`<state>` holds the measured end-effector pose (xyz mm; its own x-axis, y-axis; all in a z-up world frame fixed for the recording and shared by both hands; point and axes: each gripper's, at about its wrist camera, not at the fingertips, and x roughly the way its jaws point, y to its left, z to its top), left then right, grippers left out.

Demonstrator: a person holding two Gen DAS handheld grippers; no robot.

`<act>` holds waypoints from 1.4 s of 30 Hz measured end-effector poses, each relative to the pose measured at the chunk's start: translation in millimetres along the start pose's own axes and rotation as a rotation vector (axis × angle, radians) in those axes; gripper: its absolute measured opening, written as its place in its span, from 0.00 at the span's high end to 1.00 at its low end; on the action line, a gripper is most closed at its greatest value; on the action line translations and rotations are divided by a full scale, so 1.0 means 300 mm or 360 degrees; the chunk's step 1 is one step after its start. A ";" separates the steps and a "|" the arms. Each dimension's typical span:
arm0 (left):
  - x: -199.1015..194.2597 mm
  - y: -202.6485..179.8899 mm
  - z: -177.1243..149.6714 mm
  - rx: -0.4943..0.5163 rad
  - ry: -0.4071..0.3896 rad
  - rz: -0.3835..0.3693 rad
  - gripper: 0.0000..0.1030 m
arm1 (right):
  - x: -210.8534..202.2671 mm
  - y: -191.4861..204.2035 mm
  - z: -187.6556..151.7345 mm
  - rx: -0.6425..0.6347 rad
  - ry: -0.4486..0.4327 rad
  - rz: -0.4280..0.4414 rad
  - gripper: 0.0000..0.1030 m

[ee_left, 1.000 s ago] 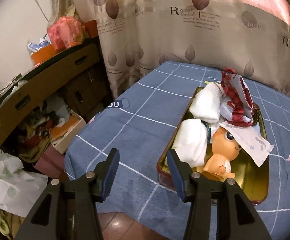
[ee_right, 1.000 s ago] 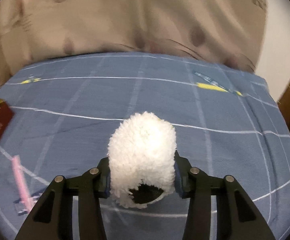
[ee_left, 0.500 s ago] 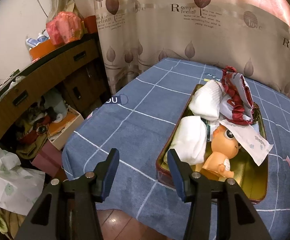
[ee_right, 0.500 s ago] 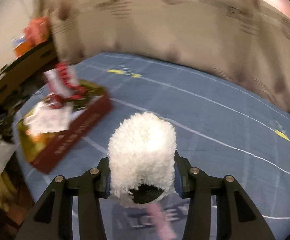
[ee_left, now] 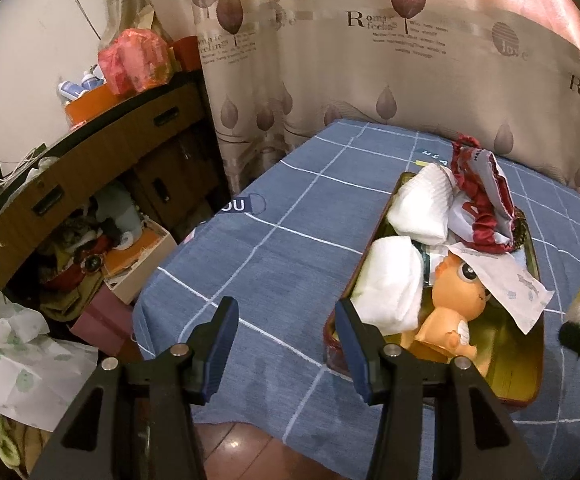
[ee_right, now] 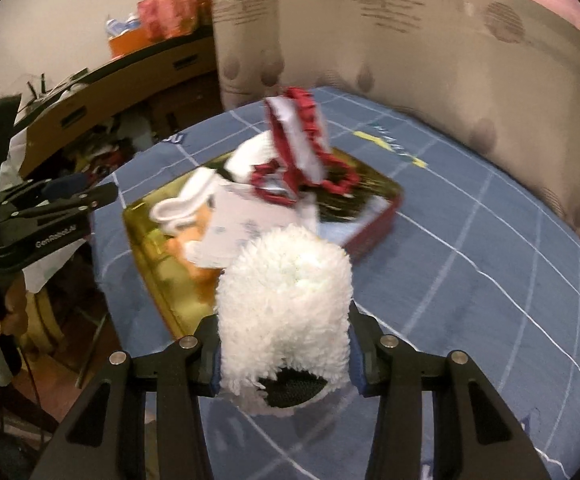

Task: Organize soft objects
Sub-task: 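Carry the white fluffy sock over the gold tin with the right gripper, then lower the fluffy sock into the tin and open the right gripper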

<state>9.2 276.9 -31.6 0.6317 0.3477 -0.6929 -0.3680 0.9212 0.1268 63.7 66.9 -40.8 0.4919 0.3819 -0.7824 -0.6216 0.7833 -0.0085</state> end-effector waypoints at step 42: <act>-0.009 -0.025 -0.006 -0.0004 0.0014 -0.0060 0.50 | 0.128 0.152 0.048 0.0032 -0.0019 -0.0052 0.13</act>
<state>8.9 268.7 -32.0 0.6389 0.3112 -0.7035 -0.3460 0.9331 0.0985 63.2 124.3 -62.4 0.5191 0.3617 -0.7744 -0.5928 0.8051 -0.0214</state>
